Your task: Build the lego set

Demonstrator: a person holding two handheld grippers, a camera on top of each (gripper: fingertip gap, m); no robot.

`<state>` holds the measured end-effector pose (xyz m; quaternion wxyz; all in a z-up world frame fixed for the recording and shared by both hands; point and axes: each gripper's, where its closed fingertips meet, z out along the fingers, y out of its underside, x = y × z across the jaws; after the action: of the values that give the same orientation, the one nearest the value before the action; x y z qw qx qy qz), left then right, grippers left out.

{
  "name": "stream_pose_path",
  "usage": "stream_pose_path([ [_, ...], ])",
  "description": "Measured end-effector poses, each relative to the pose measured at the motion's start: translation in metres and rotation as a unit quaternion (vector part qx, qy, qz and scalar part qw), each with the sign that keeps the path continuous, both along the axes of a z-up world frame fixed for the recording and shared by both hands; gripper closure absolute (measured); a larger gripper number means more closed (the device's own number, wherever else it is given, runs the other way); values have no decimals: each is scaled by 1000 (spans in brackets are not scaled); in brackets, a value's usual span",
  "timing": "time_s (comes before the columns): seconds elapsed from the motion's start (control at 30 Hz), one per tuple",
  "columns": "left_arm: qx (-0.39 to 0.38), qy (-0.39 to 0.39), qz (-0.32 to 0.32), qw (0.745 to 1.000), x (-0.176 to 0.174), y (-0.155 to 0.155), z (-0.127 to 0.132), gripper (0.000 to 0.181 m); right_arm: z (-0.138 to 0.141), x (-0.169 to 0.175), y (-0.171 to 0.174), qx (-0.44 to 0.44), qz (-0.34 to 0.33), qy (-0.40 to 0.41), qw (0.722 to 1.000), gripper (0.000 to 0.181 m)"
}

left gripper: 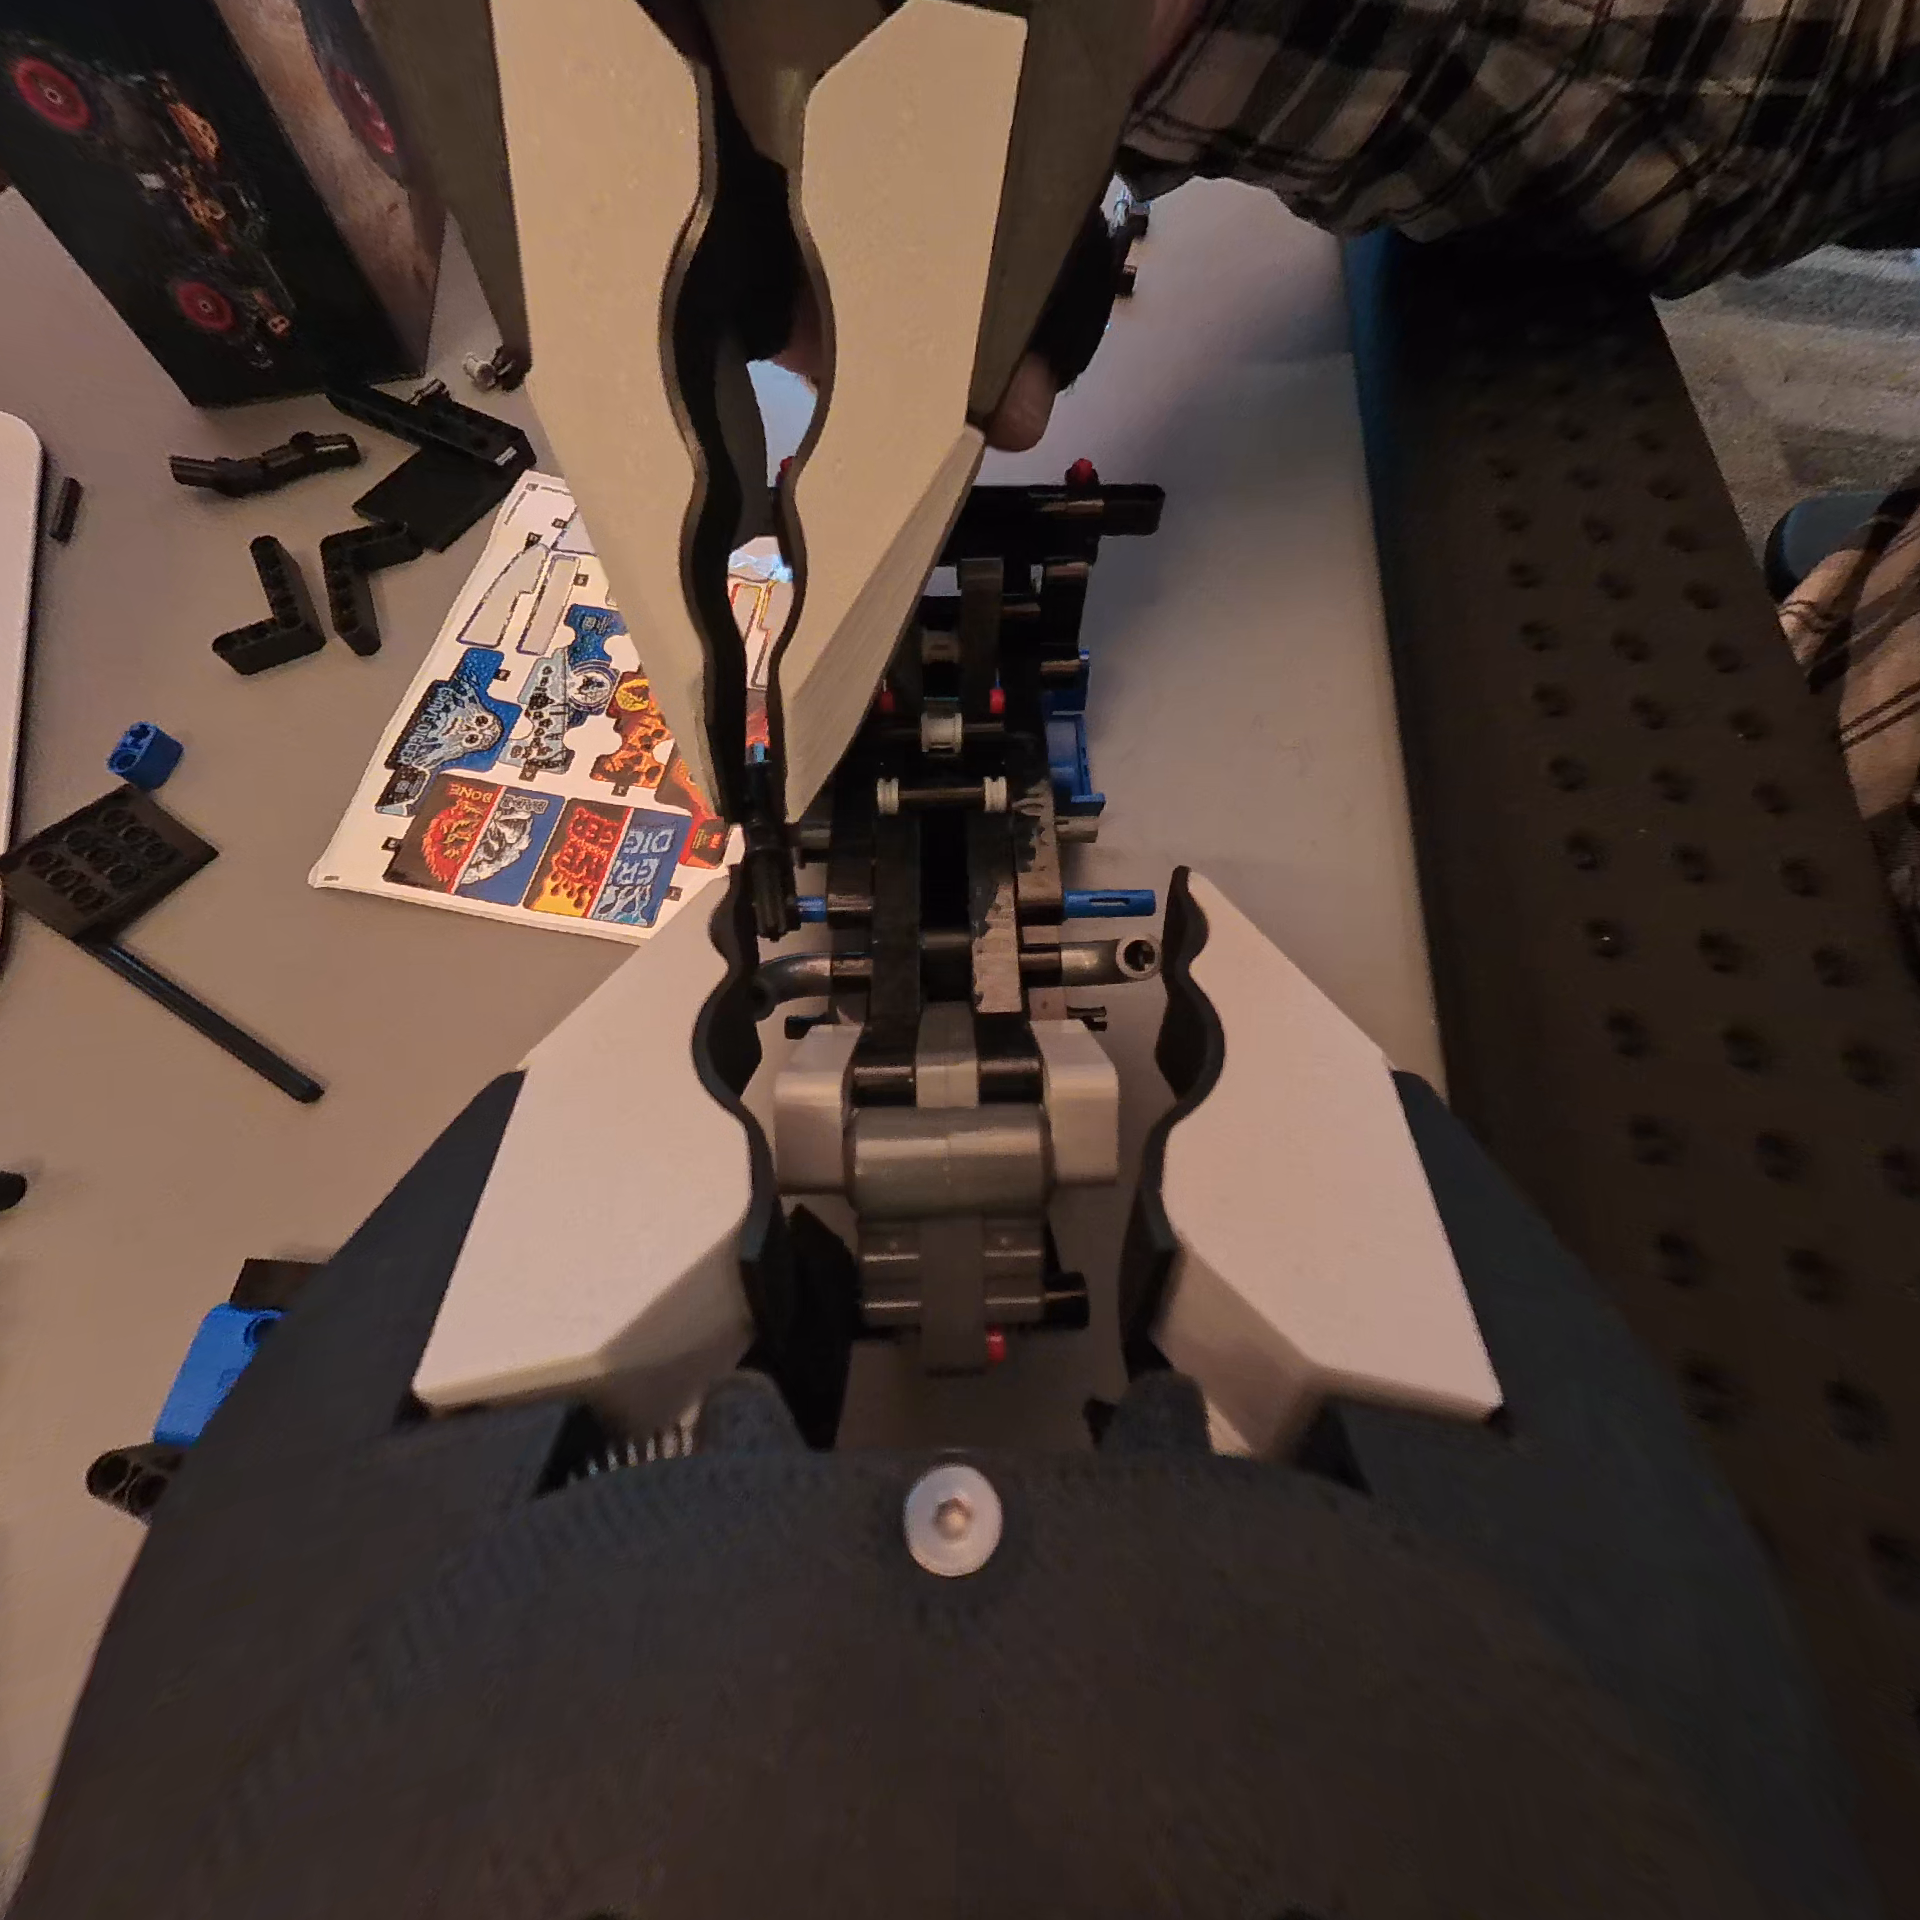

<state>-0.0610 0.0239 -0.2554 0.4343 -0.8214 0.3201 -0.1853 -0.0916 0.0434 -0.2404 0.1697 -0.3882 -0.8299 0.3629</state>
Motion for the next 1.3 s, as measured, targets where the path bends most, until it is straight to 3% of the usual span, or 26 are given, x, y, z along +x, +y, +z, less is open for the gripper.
stream_pose_path([
  [0.2, 3, 6, 1, 1000, 1, 1, 0, 104, 0, 2, 4, -23, 0, -15, 1000, 174],
  [0.3, 2, 5, 2, 1000, 1, 1, -1, 104, -3, 6, 5, -31, 7, -28, 999, 157],
  [0.4, 2, 4, 2, 1000, 1, 1, 0, 104, -4, 7, 3, -41, 18, -35, 998, 153],
  [0.83, 3, -2, 3, 1000, 1, 2, 0, 103, -5, 7, 1, -99, 3, -70, 993, 159],
  [1.2, -16, -15, -6, 1000, 1, 5, -2, 102, -5, 5, 1, -82, 0, -51, 995, 160],
  [1.23, -14, -14, -9, 1000, 2, 5, -2, 102, -3, 3, 4, -81, -6, -41, 996, 176],
  [1.3, -13, -14, -11, 1000, 4, 5, -3, 101, -5, 4, 5, -79, -5, -45, 996, 175],
])
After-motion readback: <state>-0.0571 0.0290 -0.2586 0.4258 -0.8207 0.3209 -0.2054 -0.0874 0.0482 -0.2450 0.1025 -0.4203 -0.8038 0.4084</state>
